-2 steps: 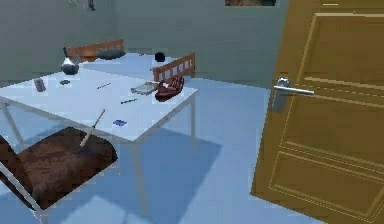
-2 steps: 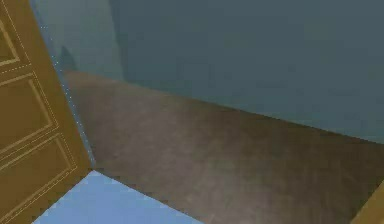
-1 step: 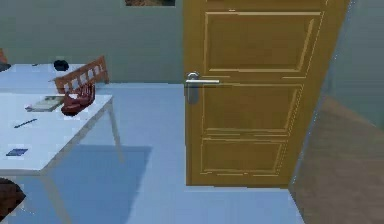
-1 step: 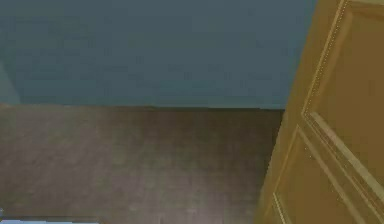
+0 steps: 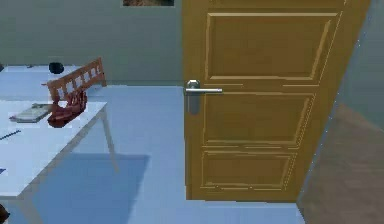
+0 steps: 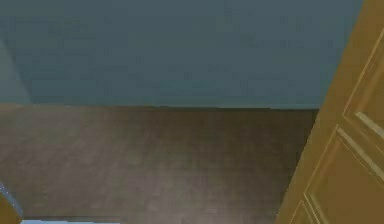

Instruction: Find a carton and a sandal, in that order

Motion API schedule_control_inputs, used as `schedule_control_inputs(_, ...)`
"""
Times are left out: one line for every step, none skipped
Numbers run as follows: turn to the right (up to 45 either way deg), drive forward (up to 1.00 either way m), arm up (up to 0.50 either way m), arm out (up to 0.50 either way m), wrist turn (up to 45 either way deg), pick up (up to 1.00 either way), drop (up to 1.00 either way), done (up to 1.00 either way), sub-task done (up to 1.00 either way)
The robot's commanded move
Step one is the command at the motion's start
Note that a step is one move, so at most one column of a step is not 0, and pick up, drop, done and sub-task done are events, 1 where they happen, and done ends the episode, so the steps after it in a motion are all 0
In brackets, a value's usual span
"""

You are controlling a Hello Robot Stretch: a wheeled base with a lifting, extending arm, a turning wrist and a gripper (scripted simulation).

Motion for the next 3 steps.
schedule_control_inputs(-39.0, 0.00, 0.00, 0.00, 0.0, 0.00, 0.00, 0.00, 0.00)
schedule_control_inputs(0.0, 0.20, 0.00, 0.00, 0.0, 0.00, 0.00, 0.00, 0.00)
schedule_control_inputs(-45.0, 0.00, 0.00, 0.00, 0.0, 0.00, 0.00, 0.00, 0.00)
